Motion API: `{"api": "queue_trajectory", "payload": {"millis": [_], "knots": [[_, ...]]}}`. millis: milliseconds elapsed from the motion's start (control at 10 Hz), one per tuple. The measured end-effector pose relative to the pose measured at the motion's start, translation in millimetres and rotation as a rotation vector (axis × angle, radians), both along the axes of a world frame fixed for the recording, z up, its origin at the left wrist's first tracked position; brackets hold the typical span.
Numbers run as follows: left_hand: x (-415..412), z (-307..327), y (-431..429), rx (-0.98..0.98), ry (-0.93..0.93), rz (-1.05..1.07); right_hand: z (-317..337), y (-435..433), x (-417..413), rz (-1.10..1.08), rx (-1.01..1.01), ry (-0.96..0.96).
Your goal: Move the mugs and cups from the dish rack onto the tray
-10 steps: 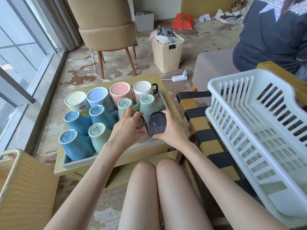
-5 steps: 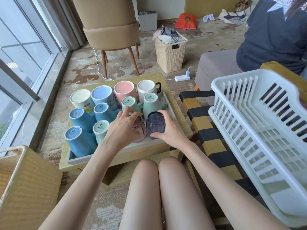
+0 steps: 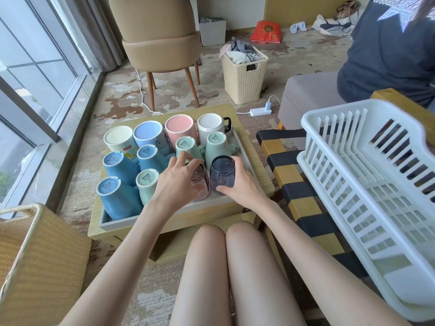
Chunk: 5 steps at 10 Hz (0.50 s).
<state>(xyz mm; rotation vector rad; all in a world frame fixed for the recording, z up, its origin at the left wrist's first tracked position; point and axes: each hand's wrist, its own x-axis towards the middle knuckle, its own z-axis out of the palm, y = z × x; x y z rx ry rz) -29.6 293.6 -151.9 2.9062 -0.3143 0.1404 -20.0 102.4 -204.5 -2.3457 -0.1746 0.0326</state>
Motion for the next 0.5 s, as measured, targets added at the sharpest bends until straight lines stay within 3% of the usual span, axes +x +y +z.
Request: {"api": "queue_trajectory", "payload": {"millis": [300,500], "knots": [[0,4,-1,-0.037,0.032,-0.011,3,-2,2,0.026,0.007,0.033],[3,28,-3,-0.241,-0.072,0.013,32,0,0,0.036,0.082,-0.070]]}}
